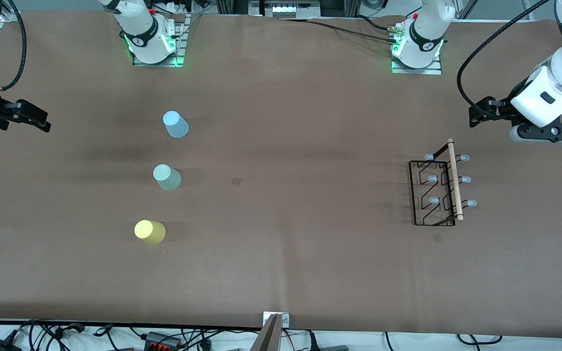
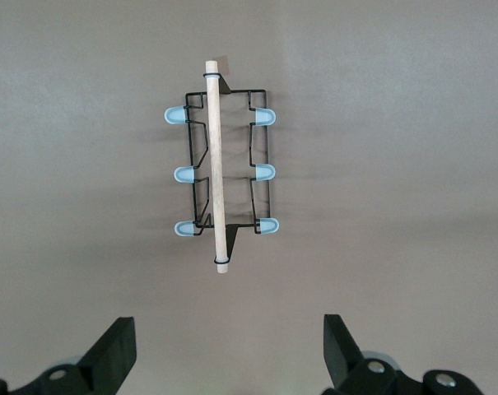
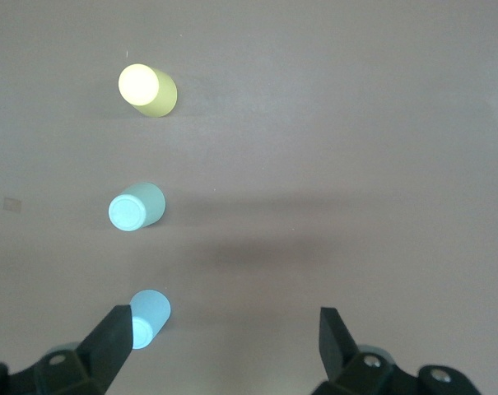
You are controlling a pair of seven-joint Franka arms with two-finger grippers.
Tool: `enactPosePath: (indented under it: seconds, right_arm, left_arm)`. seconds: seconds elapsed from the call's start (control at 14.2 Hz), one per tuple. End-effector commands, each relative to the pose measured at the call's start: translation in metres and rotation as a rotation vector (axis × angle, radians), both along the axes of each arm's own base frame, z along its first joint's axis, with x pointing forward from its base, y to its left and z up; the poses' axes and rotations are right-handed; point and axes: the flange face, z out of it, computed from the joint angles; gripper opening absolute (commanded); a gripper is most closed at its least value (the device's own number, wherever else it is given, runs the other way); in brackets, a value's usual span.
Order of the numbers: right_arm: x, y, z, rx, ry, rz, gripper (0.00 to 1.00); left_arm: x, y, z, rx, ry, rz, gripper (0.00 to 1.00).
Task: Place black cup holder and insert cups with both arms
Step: 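Lower the left gripper onto the wooden handle of the black rack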
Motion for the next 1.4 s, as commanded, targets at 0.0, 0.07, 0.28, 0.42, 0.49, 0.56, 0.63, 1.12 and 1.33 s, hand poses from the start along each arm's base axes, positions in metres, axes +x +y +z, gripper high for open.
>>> enactPosePath:
  seconds: [0.0, 0.07, 0.28, 0.42, 0.49, 0.56, 0.63, 1.12, 1.33]
  right_arm:
    - [-0.009, -0.002, 0.005, 0.006, -0.003, 0.006, 1.0]
    - [-0.008, -0.002, 0.005, 0.006, -0.003, 0.007, 1.0]
    - [-0.007, 0.0, 0.004, 0.006, -0.004, 0.007, 1.0]
    - [-0.007, 0.0, 0.003, 0.006, -0.003, 0.007, 1.0]
    - [-0.007, -0.001, 0.003, 0.006, -0.004, 0.006, 1.0]
    - [-0.007, 0.0, 0.004, 0.006, -0.007, 0.007, 1.0]
    - [-0.007, -0.001, 0.005, 0.006, -0.011, 0.003, 1.0]
    - [-0.004, 0.003, -0.001, 0.006, -0.001, 0.006, 1.0]
    - [-0.004, 0.003, -0.001, 0.006, -0.001, 0.006, 1.0]
  left_arm:
    - [-0.005, 0.003, 0.004, -0.021, 0.007, 0.008, 1.0]
    - [-0.005, 0.002, 0.004, -0.022, 0.007, 0.008, 1.0]
    - [-0.004, 0.003, -0.001, -0.021, 0.006, 0.01, 1.0]
    - [0.008, 0.003, -0.022, -0.026, -0.032, 0.002, 1.0]
    - [0.011, 0.012, -0.059, -0.028, -0.06, 0.015, 1.0]
    - [0.01, 0.018, -0.089, -0.03, -0.106, 0.017, 1.0]
    - [0.008, 0.014, -0.109, -0.032, -0.133, 0.005, 1.0]
    - [0.018, 0.037, -0.202, -0.039, -0.148, -0.015, 0.97]
    - [0.024, 0.046, -0.223, -0.043, -0.147, 0.003, 0.88]
